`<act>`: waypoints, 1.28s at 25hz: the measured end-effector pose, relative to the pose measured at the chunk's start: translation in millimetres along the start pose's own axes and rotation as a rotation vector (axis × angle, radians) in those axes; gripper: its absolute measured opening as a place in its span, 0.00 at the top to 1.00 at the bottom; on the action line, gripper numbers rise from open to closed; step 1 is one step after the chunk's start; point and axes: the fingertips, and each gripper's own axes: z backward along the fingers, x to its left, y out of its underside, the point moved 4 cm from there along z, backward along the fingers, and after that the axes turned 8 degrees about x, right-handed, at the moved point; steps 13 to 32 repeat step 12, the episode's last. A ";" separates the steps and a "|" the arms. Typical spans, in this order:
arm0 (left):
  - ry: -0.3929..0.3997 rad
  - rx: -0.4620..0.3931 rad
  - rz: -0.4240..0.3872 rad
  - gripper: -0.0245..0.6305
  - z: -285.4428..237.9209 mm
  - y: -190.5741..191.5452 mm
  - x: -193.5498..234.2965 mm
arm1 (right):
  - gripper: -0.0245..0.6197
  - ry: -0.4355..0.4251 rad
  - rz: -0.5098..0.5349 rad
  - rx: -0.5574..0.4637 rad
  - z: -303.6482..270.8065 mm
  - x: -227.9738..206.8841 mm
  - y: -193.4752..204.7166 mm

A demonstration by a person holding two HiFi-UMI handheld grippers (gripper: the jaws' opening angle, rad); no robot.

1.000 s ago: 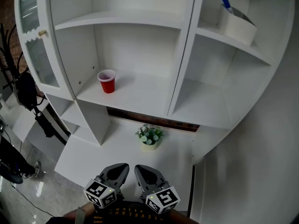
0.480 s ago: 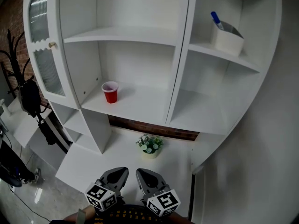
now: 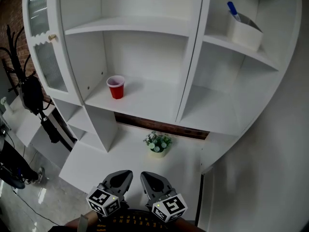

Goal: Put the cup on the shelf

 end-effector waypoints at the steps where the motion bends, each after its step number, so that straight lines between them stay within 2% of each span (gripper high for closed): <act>1: -0.001 0.001 0.001 0.96 0.4 0.1 0.2 | 0.97 -0.001 -0.001 0.000 -0.5 0.3 0.0; 32: 0.000 0.008 -0.008 0.96 3.4 -1.4 3.1 | 0.97 -0.001 -0.008 -0.003 -2.3 3.3 -1.3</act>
